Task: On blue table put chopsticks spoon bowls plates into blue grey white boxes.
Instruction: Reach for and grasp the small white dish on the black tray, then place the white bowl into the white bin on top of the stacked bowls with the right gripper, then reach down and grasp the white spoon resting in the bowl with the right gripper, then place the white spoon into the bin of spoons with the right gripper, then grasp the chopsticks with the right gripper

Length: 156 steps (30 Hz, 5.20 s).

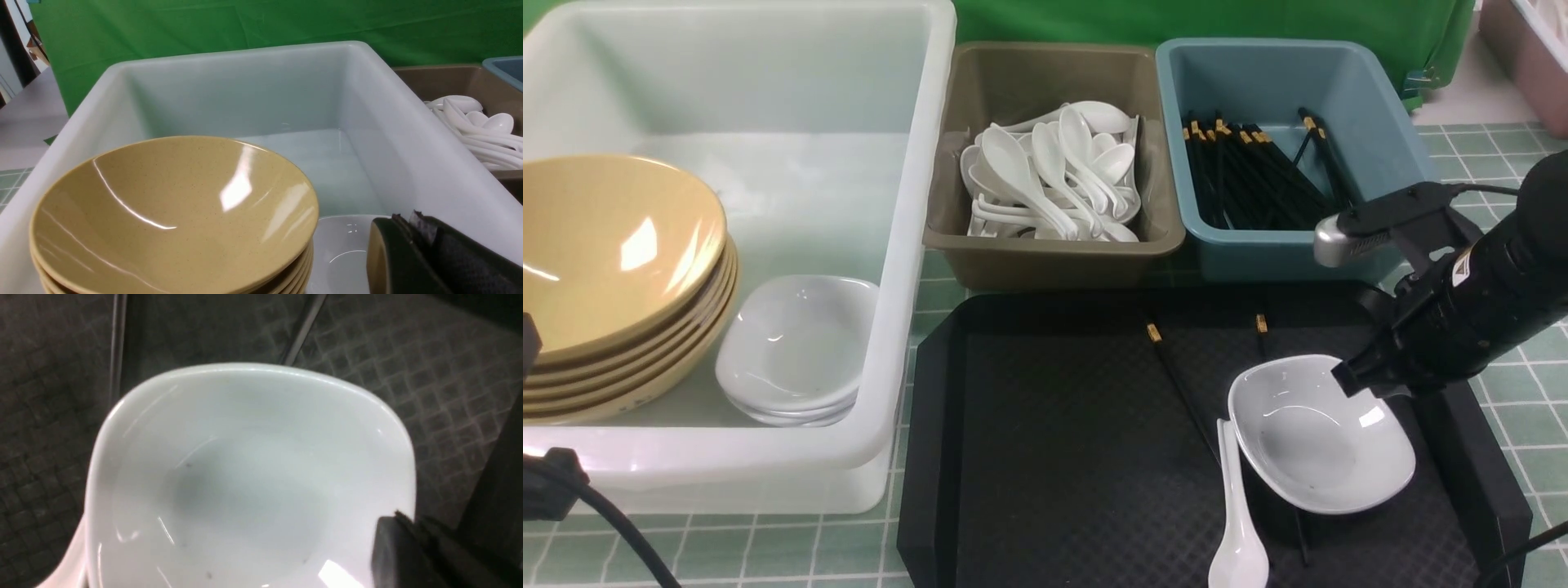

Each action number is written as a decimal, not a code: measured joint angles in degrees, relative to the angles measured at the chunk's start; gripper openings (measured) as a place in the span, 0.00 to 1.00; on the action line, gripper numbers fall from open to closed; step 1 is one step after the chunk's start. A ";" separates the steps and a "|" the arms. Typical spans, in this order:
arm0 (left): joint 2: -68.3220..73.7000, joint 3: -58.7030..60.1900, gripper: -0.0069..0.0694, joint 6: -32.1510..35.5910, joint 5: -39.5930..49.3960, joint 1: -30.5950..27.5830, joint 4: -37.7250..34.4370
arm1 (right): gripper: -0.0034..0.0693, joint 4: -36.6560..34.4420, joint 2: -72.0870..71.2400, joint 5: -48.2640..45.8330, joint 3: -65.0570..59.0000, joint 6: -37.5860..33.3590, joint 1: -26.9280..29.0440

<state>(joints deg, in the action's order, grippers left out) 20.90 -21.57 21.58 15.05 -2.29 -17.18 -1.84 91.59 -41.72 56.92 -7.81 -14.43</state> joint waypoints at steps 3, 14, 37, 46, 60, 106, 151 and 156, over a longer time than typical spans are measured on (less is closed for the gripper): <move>0.00 0.00 0.09 0.00 0.00 0.00 0.00 | 0.42 -0.04 2.18 0.34 0.00 0.47 0.00; 0.00 0.00 0.09 -0.06 0.00 0.00 0.00 | 0.39 -0.89 7.04 0.64 0.38 1.36 0.04; 0.00 0.60 0.09 -0.11 0.00 0.00 -3.90 | 0.15 -23.20 8.80 19.72 32.51 -19.48 -28.93; 0.00 0.72 0.09 -0.11 0.19 0.00 -3.94 | 0.15 -8.20 34.04 -3.98 65.19 0.74 -31.28; 0.00 0.72 0.09 -0.11 0.01 0.00 -3.94 | 0.40 -0.38 42.10 -19.32 81.63 9.52 -33.20; 0.00 3.55 0.09 -0.11 -3.42 0.00 -7.17 | 0.14 -8.06 8.38 2.34 1.15 2.96 -17.07; 0.00 3.58 0.09 -0.11 -4.49 0.00 -7.66 | 0.60 -1.09 19.57 -13.73 19.08 -3.46 -10.30; 0.00 3.58 0.09 -0.11 -4.06 0.00 -7.74 | 0.56 -0.44 18.97 -8.91 15.09 -1.10 -10.30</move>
<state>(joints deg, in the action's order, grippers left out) 20.90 -17.99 21.47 10.99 -2.29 -24.92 -2.28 110.56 -50.63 72.01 -8.92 -24.73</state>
